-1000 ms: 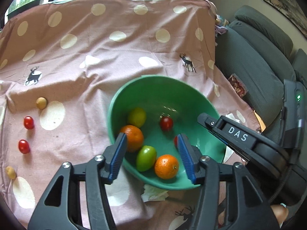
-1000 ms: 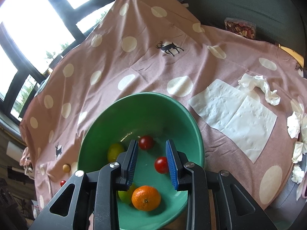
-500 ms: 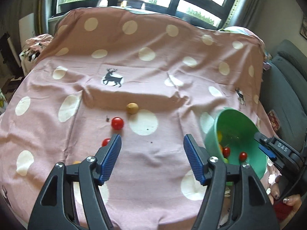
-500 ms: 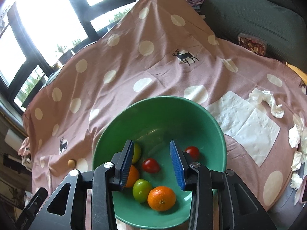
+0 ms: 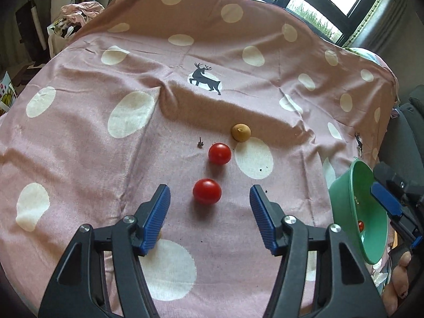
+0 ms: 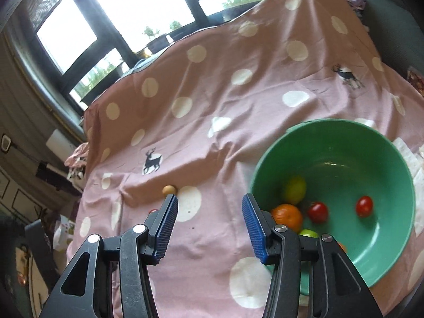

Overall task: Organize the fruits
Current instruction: 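Move the right gripper to another cherry tomato and close on it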

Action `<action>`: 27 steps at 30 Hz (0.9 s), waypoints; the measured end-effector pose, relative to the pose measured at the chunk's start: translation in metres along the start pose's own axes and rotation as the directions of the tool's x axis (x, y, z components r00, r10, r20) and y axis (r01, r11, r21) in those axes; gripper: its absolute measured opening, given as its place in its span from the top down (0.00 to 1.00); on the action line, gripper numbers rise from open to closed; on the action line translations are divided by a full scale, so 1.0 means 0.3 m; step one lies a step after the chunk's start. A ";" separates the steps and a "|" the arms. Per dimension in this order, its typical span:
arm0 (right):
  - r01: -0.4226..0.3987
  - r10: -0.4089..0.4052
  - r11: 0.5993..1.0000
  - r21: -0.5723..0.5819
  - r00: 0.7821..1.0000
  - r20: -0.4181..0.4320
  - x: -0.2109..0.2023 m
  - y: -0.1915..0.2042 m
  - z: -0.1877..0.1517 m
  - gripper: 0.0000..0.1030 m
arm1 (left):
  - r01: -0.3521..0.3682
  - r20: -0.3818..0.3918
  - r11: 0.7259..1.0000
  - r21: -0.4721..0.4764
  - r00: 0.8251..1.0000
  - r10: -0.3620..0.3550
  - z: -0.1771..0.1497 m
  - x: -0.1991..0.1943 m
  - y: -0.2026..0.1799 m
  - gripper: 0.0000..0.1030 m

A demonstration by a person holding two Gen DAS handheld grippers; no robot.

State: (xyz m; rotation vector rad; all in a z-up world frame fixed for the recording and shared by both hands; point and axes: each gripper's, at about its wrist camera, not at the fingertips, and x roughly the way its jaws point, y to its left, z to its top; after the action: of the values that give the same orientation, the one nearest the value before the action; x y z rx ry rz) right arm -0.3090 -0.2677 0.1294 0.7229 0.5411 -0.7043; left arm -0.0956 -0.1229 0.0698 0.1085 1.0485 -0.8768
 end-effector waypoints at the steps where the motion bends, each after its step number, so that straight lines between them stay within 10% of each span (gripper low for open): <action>1: -0.033 0.032 0.999 -0.017 0.999 -0.025 0.027 0.031 0.010 0.50 | 0.000 -0.010 1.000 0.004 1.000 0.000 0.000 0.011 0.000 0.46; 7: -0.200 0.185 0.979 -0.046 0.958 -0.221 0.238 0.174 0.047 0.50 | -0.017 -0.079 1.000 -0.007 0.997 0.016 0.001 0.087 0.019 0.60; 17: -0.179 0.112 0.975 -0.133 0.909 -0.403 0.539 0.295 -0.038 0.56 | -0.004 -0.111 1.000 -0.024 0.994 0.002 0.000 0.137 0.033 0.70; 27: -0.170 0.101 0.977 -0.131 0.903 -0.417 0.602 0.269 -0.048 0.66 | -0.007 -0.114 1.000 -0.031 0.993 0.003 0.001 0.169 0.034 0.73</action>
State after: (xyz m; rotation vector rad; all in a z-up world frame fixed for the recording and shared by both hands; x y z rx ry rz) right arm -0.1357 -0.2826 0.0339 0.7478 0.9123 -0.3685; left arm -0.0783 -0.1455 0.0268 0.1366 1.1675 -0.8571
